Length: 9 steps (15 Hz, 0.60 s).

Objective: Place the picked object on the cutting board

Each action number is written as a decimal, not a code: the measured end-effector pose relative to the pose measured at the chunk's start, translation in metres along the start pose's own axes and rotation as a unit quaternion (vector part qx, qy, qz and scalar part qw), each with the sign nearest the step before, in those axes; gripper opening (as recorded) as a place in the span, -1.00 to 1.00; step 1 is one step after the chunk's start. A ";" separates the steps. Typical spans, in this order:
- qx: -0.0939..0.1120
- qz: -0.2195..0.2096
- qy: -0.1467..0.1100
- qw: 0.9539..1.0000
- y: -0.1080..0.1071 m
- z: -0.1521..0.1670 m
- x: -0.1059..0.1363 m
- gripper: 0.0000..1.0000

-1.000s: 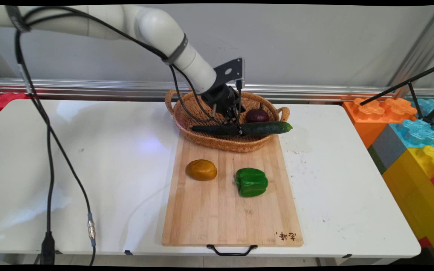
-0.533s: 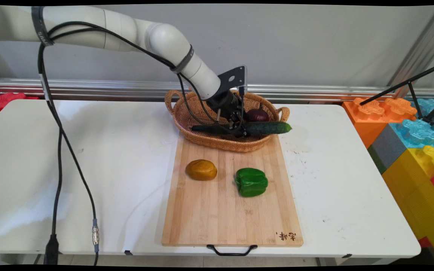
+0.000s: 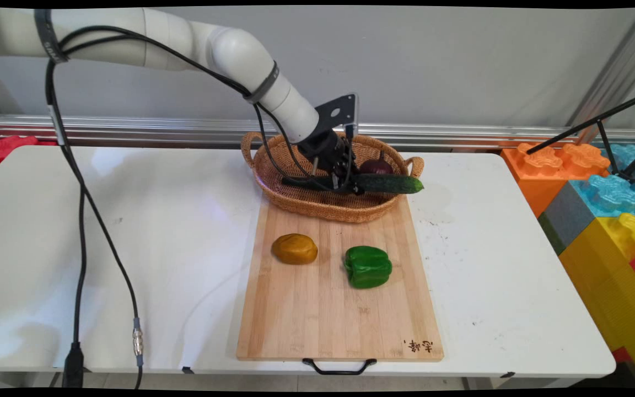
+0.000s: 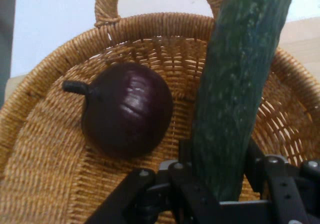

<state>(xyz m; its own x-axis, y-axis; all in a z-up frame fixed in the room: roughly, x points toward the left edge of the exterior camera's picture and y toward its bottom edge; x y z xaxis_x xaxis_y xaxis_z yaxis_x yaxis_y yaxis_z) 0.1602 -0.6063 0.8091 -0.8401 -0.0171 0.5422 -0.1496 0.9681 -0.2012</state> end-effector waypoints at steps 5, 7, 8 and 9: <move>0.029 0.014 -0.002 0.999 0.002 -0.043 0.020 -1.00; 0.043 0.026 -0.002 0.999 0.003 -0.061 0.032 -1.00; 0.052 0.034 -0.001 0.998 0.004 -0.071 0.041 -1.00; 0.059 0.039 -0.001 0.998 0.005 -0.080 0.048 -1.00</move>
<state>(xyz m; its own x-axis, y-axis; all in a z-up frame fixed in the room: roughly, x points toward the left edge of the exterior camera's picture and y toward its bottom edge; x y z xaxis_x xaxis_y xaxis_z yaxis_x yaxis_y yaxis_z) 0.1604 -0.5820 0.8993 -0.8525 0.0563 0.5197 -0.1438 0.9306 -0.3367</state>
